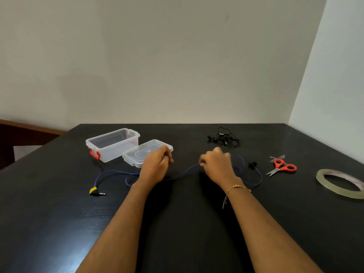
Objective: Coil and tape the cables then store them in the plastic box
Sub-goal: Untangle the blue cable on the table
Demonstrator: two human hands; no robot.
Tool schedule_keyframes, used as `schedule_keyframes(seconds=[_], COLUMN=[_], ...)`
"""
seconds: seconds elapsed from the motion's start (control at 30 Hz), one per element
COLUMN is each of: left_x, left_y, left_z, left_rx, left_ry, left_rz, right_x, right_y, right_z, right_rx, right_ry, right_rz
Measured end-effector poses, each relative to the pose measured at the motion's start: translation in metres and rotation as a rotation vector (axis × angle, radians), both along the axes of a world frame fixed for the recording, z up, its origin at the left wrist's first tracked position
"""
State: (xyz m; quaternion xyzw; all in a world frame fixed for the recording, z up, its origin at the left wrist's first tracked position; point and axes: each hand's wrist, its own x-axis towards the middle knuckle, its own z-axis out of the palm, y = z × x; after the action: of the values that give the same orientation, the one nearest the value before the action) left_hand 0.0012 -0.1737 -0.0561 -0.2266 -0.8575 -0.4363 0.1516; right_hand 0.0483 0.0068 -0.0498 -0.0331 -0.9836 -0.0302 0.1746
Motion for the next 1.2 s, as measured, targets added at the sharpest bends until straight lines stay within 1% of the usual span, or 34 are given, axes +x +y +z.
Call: schedule_keyframes(seconds=[0.07, 0.1, 0.13, 0.17, 0.2, 0.27, 0.3, 0.37, 0.43, 0.47, 0.53, 0.6, 0.63, 0.7, 0.73, 0.8, 0.87, 0.9, 0.93, 0.97, 1.0, 1.1, 1.13, 1.2], left_x=[0.002, 0.003, 0.002, 0.0, -0.002, -0.006, -0.007, -0.006, -0.007, -0.007, -0.009, -0.008, -0.007, -0.007, -0.007, -0.008, -0.009, -0.009, -0.009, -0.008, -0.005, 0.004, 0.005, 0.007], left_y=[-0.001, -0.001, -0.001, 0.0, 0.0, 0.003, 0.004, 0.007, 0.005, 0.003, 0.0, 0.0, 0.0, 0.0, 0.0, -0.001, 0.001, 0.003, 0.003, 0.004, 0.005, 0.008, 0.01, 0.014], left_z=[-0.001, -0.002, -0.003, -0.004, -0.005, -0.005, -0.006, -0.005, -0.004, -0.003, -0.001, 0.001, 0.002, 0.0, -0.002, -0.009, -0.014, -0.016, -0.017, -0.017, -0.015, -0.009, -0.006, -0.003], left_rx=[-0.161, -0.2, -0.21, -0.185, -0.117, 0.136, 0.287, 0.536, 0.657, 0.669, 0.732, 0.853, 0.872, 0.804, 0.714, 0.402, 0.056, -0.076, -0.161, -0.199, -0.191, -0.02, -0.01, -0.103], left_ry=[0.023, 0.032, 0.029, 0.016, -0.022, -0.129, -0.185, -0.275, -0.31, -0.31, -0.313, -0.337, -0.312, -0.223, -0.18, -0.122, -0.13, -0.123, -0.11, -0.1, -0.103, -0.171, -0.161, -0.097], left_rz=[-0.008, -0.009, -0.011, -0.015, -0.018, -0.043, -0.058, -0.074, -0.079, -0.071, -0.067, -0.032, 0.008, 0.12, 0.175, 0.217, 0.149, 0.095, 0.037, -0.016, -0.057, -0.092, -0.1, -0.127], right_x=[0.007, 0.01, 0.011, 0.01, 0.006, 0.003, 0.002, 0.004, 0.007, 0.008, 0.006, 0.005, 0.004, 0.001, 0.0, -0.001, 0.0, 0.001, 0.002, 0.003, 0.004, 0.004, 0.004, 0.005], right_y=[0.011, 0.015, 0.016, 0.013, 0.008, -0.015, -0.031, -0.062, -0.08, -0.083, -0.079, -0.073, -0.07, -0.063, -0.058, -0.046, -0.033, -0.028, -0.023, -0.019, -0.016, -0.011, -0.011, -0.012], right_z=[0.002, 0.003, 0.005, 0.007, 0.007, 0.007, 0.005, -0.001, -0.007, -0.008, -0.009, -0.008, -0.007, -0.002, 0.001, 0.008, 0.014, 0.017, 0.02, 0.021, 0.022, 0.023, 0.022, 0.023], right_rx=[-0.01, -0.048, -0.072, -0.089, -0.116, -0.219, -0.274, -0.37, -0.465, -0.502, -0.502, -0.509, -0.581, -0.847, -1.003, -1.264, -1.446, -1.528, -1.601, -1.659, -1.697, -1.724, -1.742, -1.824], right_ry=[0.059, 0.068, 0.082, 0.111, 0.145, 0.147, 0.104, -0.048, -0.161, -0.198, -0.233, -0.19, -0.115, 0.076, 0.16, 0.268, 0.336, 0.363, 0.388, 0.412, 0.431, 0.438, 0.432, 0.428], right_rz=[-0.277, -0.365, -0.394, -0.352, -0.246, 0.082, 0.245, 0.472, 0.578, 0.599, 0.616, 0.612, 0.587, 0.467, 0.396, 0.279, 0.207, 0.188, 0.172, 0.157, 0.141, 0.098, 0.095, 0.12])
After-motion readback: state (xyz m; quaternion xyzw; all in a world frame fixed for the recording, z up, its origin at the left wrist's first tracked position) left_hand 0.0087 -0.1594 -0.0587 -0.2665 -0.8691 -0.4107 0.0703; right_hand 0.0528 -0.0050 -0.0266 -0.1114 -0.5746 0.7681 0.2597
